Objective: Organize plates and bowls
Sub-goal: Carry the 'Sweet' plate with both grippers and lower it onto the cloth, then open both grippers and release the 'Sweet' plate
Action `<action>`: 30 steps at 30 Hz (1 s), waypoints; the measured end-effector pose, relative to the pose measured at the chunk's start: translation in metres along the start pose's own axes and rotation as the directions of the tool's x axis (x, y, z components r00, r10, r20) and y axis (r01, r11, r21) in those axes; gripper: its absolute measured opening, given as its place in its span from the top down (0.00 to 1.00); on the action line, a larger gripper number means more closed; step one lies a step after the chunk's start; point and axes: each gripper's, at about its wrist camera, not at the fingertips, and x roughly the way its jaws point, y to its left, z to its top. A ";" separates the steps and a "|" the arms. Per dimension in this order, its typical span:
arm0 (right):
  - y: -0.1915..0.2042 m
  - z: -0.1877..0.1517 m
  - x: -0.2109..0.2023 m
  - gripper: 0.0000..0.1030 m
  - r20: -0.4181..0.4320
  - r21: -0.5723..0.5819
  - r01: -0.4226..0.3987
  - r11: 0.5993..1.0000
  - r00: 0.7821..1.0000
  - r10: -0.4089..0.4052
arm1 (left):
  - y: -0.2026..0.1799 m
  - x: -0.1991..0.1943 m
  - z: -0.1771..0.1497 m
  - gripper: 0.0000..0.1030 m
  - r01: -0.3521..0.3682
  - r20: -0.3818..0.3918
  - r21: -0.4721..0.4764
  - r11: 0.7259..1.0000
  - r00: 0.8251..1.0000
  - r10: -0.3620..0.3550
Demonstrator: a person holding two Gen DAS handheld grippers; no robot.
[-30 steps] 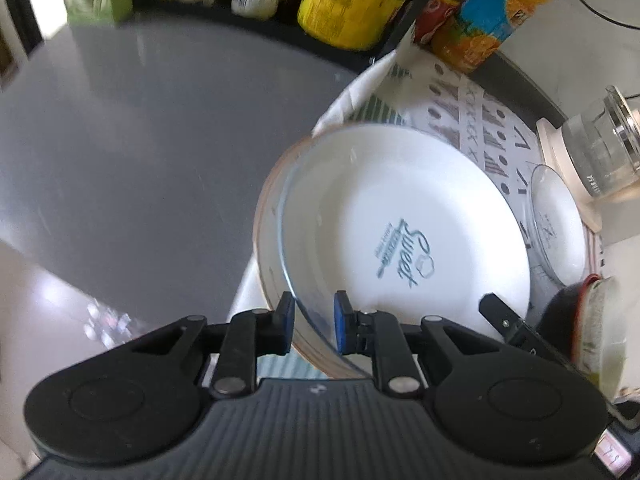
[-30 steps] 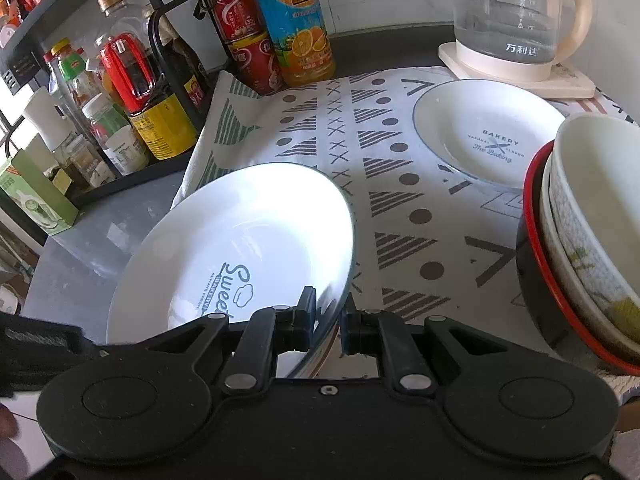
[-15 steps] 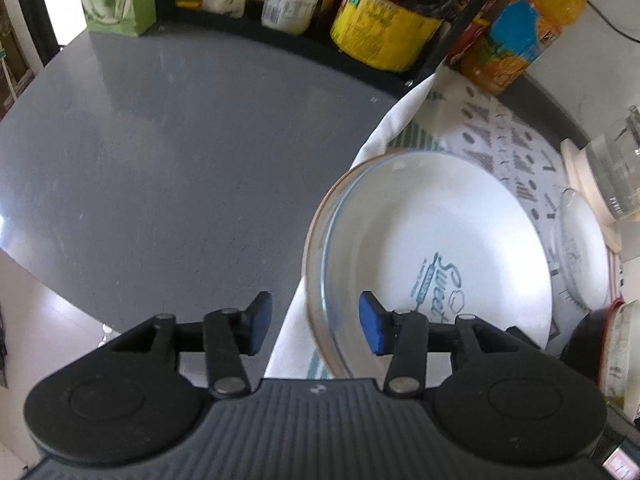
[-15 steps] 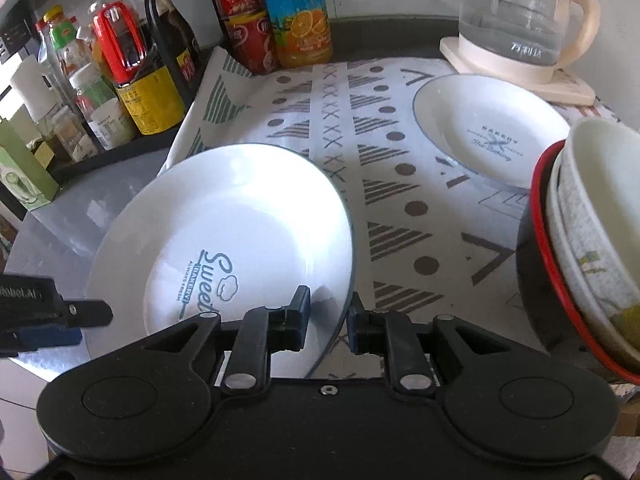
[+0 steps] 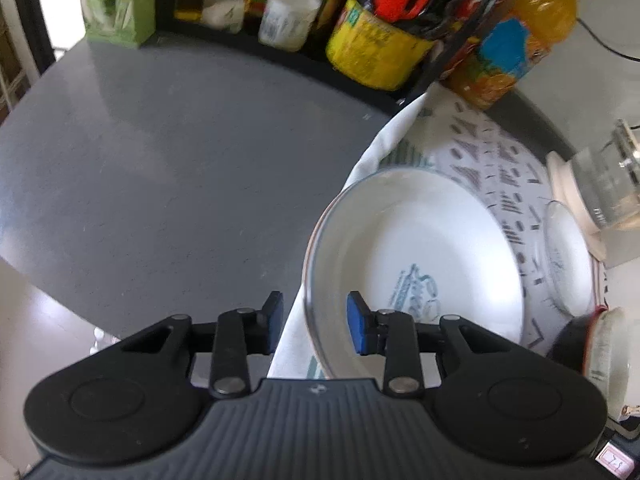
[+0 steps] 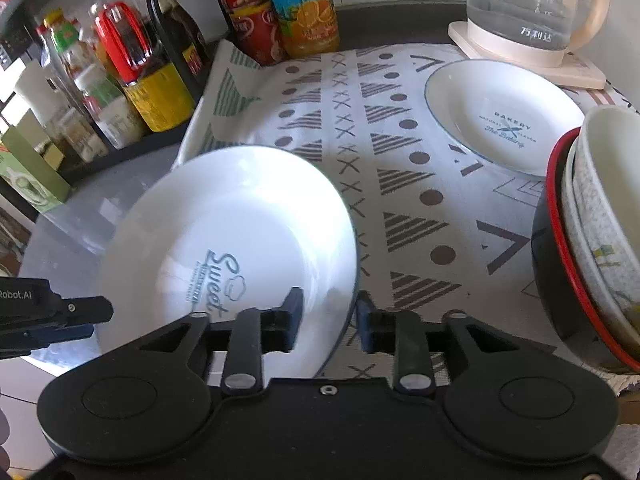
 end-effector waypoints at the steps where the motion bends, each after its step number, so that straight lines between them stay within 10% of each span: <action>1: 0.000 0.001 -0.003 0.56 0.008 0.000 -0.001 1.000 1.000 0.001 | -0.002 -0.003 0.001 0.65 -0.006 0.008 0.006 1.000 1.000 0.006; 8: -0.001 0.006 -0.036 0.26 0.087 0.026 -0.040 0.999 0.996 0.037 | -0.009 -0.022 0.002 0.53 -0.003 0.028 0.003 1.000 1.000 0.003; 19: -0.042 0.019 -0.096 0.09 0.228 0.113 0.002 0.994 0.973 -0.028 | -0.045 -0.042 0.000 0.23 0.079 0.039 0.040 0.996 0.996 -0.080; 30: -0.092 0.024 -0.121 0.02 0.279 0.232 0.051 0.971 0.953 -0.116 | -0.092 -0.035 -0.002 0.21 0.116 0.017 0.096 0.989 0.993 -0.118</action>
